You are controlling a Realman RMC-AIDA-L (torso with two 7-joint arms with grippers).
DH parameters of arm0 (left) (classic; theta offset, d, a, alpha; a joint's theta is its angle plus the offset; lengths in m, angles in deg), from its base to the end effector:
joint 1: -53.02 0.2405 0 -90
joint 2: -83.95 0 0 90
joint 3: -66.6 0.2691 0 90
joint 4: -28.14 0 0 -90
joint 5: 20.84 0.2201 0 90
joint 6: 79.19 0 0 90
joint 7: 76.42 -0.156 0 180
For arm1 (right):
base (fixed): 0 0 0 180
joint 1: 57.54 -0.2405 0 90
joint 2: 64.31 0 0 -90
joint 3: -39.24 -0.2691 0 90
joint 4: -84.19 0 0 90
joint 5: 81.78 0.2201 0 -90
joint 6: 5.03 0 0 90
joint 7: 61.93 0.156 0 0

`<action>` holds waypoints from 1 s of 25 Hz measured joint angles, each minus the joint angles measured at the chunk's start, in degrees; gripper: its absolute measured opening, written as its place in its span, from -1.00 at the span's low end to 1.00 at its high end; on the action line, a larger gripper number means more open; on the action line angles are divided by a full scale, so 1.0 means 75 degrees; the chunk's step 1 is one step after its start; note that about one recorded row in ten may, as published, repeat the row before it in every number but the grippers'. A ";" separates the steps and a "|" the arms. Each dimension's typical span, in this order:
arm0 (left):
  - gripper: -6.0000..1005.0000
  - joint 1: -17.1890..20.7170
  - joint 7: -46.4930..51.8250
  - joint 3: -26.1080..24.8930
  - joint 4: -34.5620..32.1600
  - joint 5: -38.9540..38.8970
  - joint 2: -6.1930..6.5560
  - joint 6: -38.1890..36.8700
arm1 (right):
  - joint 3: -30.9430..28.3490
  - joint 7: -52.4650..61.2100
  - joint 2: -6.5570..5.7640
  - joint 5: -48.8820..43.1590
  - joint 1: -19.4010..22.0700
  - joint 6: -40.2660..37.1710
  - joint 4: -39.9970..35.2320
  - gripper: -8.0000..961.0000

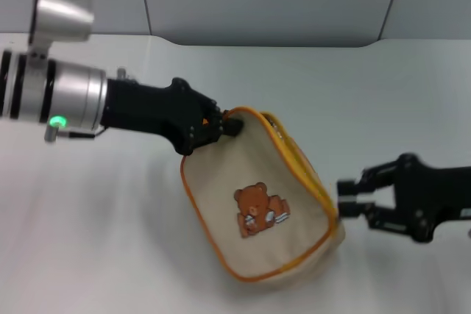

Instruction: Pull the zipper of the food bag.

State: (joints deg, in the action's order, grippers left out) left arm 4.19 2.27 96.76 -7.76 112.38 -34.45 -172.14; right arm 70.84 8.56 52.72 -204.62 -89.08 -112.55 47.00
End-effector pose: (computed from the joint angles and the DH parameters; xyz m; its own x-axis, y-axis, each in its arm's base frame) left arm -0.1957 0.4018 -0.0203 0.9241 0.1740 0.3403 0.2131 -0.9737 -0.0808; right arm 0.2672 0.3138 0.0057 0.8309 -0.2127 -0.5142 -0.2494 -0.9684 -0.0024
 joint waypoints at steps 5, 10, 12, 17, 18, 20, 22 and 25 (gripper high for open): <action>-0.72 0.0730 0.0121 0.0043 0.0592 -0.0812 -0.0032 0.0499 | -0.0414 -0.0075 -0.0031 0.0659 0.0191 0.0073 0.0398 -0.53; -0.68 0.1231 0.0095 0.0007 0.0948 -0.1374 -0.0024 0.0584 | -0.0424 -0.0116 0.0029 0.1270 0.0279 0.0123 0.0555 -0.08; -0.59 0.1456 0.0123 0.0002 0.0914 -0.1807 0.0003 0.0462 | -0.0416 -0.0172 0.0033 0.1557 0.0318 0.0071 0.0651 0.18; -0.16 0.2096 -0.0307 0.0055 0.0870 -0.2950 0.0139 -0.0632 | -0.0275 -0.0194 -0.0034 0.1681 0.0307 -0.0251 0.0789 0.64; -0.09 0.2198 -0.0609 0.0071 0.0912 -0.3030 0.0154 -0.1063 | -0.0195 -0.0194 -0.0045 0.1569 0.0288 -0.0327 0.0793 0.65; 0.04 0.2359 -0.1443 0.0147 0.0991 -0.3021 0.0156 -0.2100 | 0.0006 -0.0219 -0.0058 0.1354 0.0270 -0.0464 0.0797 0.67; 0.18 0.2455 -0.1848 0.0293 0.1019 -0.2997 0.0142 -0.2565 | 0.0285 -0.0361 -0.0062 0.1187 0.0270 -0.0616 0.0799 0.69; 0.42 0.2585 -0.2093 0.1235 0.1055 -0.2921 0.0146 -0.2795 | 0.0635 -0.0511 -0.0035 0.1117 0.0320 -0.0676 0.0777 0.72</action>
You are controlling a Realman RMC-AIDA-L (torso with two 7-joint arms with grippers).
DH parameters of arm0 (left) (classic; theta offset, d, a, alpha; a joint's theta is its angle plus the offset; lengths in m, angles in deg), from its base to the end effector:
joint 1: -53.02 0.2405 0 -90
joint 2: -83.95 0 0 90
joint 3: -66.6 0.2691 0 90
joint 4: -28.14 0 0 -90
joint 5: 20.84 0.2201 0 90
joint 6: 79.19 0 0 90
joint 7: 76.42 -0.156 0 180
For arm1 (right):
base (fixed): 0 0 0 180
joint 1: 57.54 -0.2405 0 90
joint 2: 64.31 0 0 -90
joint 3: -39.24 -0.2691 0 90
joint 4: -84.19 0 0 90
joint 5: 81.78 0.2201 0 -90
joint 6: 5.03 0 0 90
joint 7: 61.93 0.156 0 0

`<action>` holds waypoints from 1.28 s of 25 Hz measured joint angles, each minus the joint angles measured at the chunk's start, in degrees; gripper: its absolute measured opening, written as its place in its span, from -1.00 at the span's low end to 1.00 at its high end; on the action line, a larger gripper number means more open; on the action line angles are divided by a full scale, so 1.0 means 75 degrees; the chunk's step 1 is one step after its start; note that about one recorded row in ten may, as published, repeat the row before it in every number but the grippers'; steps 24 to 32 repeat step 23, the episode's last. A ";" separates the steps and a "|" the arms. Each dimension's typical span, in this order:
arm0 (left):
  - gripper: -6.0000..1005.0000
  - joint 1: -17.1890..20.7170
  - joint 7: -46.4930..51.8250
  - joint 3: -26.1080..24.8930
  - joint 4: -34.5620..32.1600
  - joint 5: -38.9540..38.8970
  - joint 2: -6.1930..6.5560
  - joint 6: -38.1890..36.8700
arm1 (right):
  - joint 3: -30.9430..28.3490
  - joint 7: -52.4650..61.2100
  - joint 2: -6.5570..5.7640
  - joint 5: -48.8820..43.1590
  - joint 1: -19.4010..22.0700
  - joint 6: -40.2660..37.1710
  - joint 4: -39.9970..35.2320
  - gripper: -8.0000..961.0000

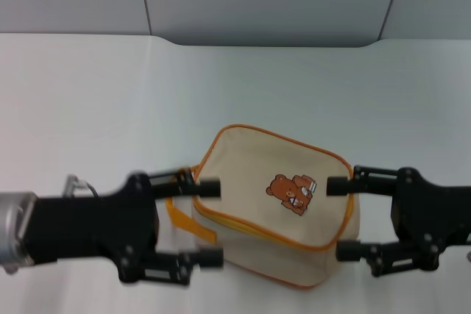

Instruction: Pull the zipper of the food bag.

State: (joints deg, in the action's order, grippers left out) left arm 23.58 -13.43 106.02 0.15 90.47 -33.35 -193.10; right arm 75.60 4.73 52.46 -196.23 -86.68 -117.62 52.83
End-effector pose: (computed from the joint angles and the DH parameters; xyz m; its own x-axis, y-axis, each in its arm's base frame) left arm -0.2500 0.2793 -0.0135 0.7080 0.1709 0.6852 0.1307 -0.9852 0.1107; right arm 0.2596 0.2877 -0.0024 0.7431 -0.2001 -0.6385 -0.1916 -0.9779 0.0835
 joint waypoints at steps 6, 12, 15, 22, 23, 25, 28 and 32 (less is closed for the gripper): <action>0.61 0.0032 0.0067 0.0281 0.0165 0.0033 0.0008 0.0326 | 0.0104 -0.0315 0.0056 -0.0054 0.0027 0.0148 0.0036 0.75; 0.64 0.0066 0.0143 0.0306 0.0169 0.0037 0.0014 0.0453 | 0.0115 -0.0468 0.0092 -0.0065 0.0030 0.0245 0.0035 0.75; 0.65 0.0080 0.0177 0.0271 0.0170 0.0042 0.0012 0.0527 | 0.0117 -0.0481 0.0095 -0.0067 0.0030 0.0268 0.0033 0.75; 0.65 0.0093 0.0230 0.0259 0.0170 0.0043 -0.0001 0.0655 | 0.0098 -0.0534 0.0115 -0.0066 0.0034 0.0338 0.0033 0.75; 0.65 0.0094 0.0230 0.0259 0.0170 0.0043 -0.0001 0.0665 | 0.0087 -0.0552 0.0125 -0.0063 0.0036 0.0341 0.0033 0.75; 0.65 0.0094 0.0230 0.0259 0.0170 0.0043 -0.0001 0.0665 | 0.0087 -0.0552 0.0125 -0.0063 0.0036 0.0341 0.0033 0.75; 0.65 0.0094 0.0230 0.0259 0.0170 0.0043 -0.0001 0.0665 | 0.0087 -0.0552 0.0125 -0.0063 0.0036 0.0341 0.0033 0.75; 0.65 0.0094 0.0230 0.0259 0.0170 0.0043 -0.0001 0.0665 | 0.0087 -0.0552 0.0125 -0.0063 0.0036 0.0341 0.0033 0.75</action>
